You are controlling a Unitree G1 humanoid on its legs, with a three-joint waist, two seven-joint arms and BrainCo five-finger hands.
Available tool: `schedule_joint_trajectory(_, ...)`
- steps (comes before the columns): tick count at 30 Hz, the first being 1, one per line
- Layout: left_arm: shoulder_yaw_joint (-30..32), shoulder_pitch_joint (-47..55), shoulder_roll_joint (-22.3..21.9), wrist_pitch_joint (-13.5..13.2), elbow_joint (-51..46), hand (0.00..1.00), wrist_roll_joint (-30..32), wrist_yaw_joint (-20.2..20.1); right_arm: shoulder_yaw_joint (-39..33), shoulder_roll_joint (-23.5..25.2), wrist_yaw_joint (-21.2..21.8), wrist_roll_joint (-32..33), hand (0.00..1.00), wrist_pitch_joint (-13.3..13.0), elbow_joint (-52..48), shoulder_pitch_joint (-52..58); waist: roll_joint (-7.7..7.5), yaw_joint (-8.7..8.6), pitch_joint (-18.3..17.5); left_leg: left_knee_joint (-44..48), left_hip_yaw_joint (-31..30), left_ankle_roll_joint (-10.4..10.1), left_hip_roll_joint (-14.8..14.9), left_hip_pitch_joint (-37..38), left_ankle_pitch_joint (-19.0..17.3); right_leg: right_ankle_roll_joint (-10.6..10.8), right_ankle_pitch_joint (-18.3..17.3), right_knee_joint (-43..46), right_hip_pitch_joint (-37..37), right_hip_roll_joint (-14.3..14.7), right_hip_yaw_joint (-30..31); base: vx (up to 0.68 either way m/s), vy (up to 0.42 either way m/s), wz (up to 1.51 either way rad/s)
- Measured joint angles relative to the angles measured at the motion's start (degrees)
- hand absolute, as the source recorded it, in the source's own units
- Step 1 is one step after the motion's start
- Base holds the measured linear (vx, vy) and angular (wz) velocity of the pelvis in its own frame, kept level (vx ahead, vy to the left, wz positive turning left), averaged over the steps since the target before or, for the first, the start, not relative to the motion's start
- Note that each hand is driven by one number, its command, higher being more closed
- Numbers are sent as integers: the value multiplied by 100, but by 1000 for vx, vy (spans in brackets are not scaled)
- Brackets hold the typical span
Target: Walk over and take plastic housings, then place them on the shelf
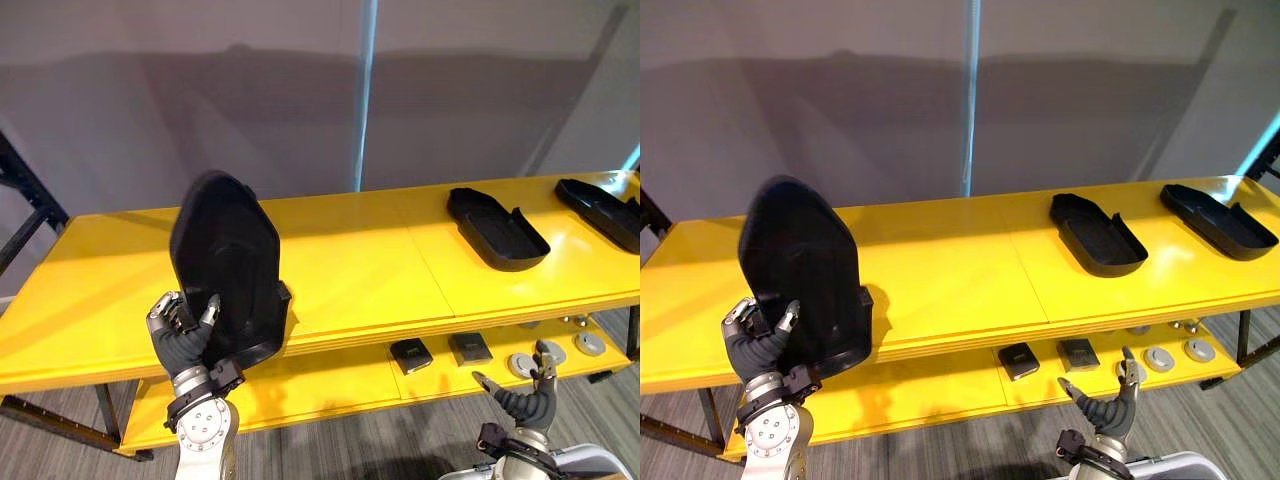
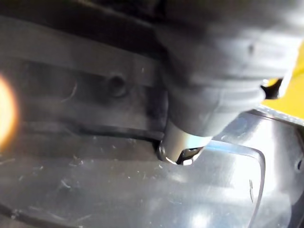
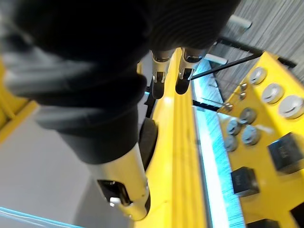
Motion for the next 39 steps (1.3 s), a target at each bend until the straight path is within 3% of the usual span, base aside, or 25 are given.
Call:
schedule_joint_trajectory(1,-12,-153,-2,-20,89,100,-422,-84,-14,-146,85,13,0,-17,-63,7,152,-37,-31,-527,15,-210,147,80,583,137,-28,6,-78,61,82,68,268,-40)
schedule_joint_trajectory(3,-104,-310,151,-29,321,100,-846,-143,14,-42,205,59,0,-36,-248,154,45,-72,-44,-758,299,-129,-46,228,636,218,-32,20,-163,-128,249,38,218,-41)
schedule_joint_trajectory(6,-221,-529,407,-29,569,100,-1637,-146,89,14,328,90,0,-61,-418,277,13,-211,-51,-997,659,7,-284,323,691,344,24,6,-374,-346,563,31,215,-45)
schedule_joint_trajectory(10,-476,-1171,622,-27,1078,100,-2753,-150,434,-8,494,85,0,-44,-419,420,3,-359,-55,-1093,947,40,-327,364,671,524,149,-146,-475,-380,824,31,106,-38)
schedule_joint_trajectory(15,-1102,-2433,911,180,2309,100,-3581,-162,1115,-382,648,82,0,12,-384,577,3,-590,-55,-1275,1041,34,-318,393,729,532,208,-208,-551,-321,921,14,19,-13)
schedule_joint_trajectory(24,-1538,-4720,1732,667,4736,100,-3874,-289,1912,-679,806,-35,0,97,-96,559,-33,-720,122,-1427,1094,78,-352,154,900,556,318,-220,-892,-356,979,-6,3,-3)
schedule_joint_trajectory(30,-1551,-5717,2070,1170,6340,100,-3297,-274,2256,-682,822,-45,0,104,-87,387,-131,-872,478,-1525,1078,108,-393,103,1039,562,397,-223,-976,-379,975,-51,11,2)
schedule_joint_trajectory(35,-1353,-6073,2123,1371,6596,100,-2795,-191,2379,-682,851,-44,0,104,40,367,-168,-891,611,-1601,1083,127,-433,93,1106,575,415,-225,-1020,-405,982,-14,17,0)
schedule_joint_trajectory(36,-1309,-6096,2146,1383,6597,0,-2672,-122,2402,-678,854,-44,0,104,40,385,-168,-907,639,-1605,1083,128,-435,90,1109,576,416,-225,-1024,-407,982,0,0,0)
schedule_joint_trajectory(39,-1233,-6173,2166,1437,6610,0,-2488,10,2423,-680,853,-44,0,104,39,379,-169,-910,654,-1626,1077,134,-442,39,1136,574,424,-225,-1080,-408,977,9,22,1)
